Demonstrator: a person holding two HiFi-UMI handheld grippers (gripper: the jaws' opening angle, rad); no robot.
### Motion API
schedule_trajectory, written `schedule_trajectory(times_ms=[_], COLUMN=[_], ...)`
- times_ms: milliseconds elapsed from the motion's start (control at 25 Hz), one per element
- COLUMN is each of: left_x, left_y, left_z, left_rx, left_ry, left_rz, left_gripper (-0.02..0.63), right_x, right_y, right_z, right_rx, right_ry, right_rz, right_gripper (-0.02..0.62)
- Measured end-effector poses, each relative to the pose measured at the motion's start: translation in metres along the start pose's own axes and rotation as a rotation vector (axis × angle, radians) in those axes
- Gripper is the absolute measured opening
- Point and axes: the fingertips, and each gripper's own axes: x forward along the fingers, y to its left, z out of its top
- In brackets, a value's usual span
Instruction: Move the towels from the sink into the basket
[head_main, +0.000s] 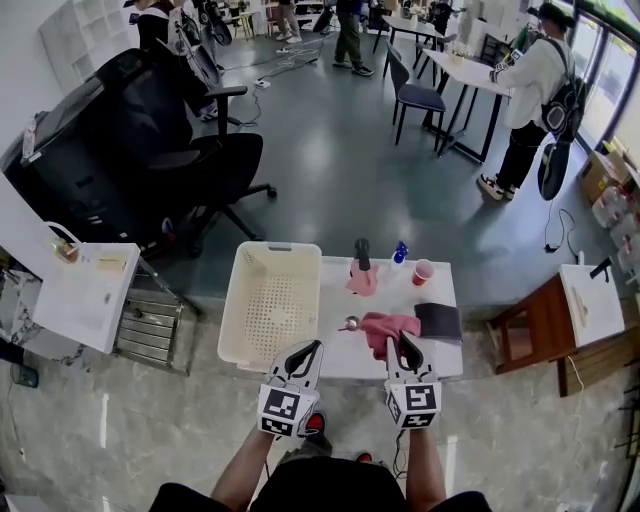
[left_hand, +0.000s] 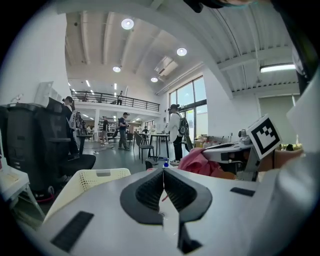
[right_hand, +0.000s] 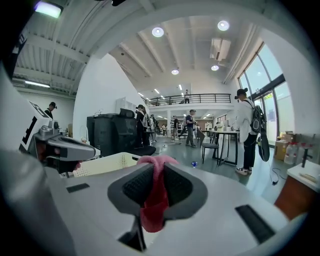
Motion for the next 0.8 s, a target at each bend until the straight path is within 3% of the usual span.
schedule_trajectory(times_ms=[400, 800], left_x=[-0.036, -0.079], left_y=[0.074, 0.128], left_z=[0.015, 0.012], left_rx=[0.023, 0.005], left_ry=[-0.058, -0.071], left_rz=[0.09, 0.209], left_gripper=[0.008, 0.008], right_x=[0.039, 0.07], right_y=[0.066, 0.139], right_z=[0.05, 0.071], right_rx=[-0.061, -0.079], right_ry=[-0.104, -0.127], right_rz=[0.068, 0.225], right_gripper=[0.077, 0.077])
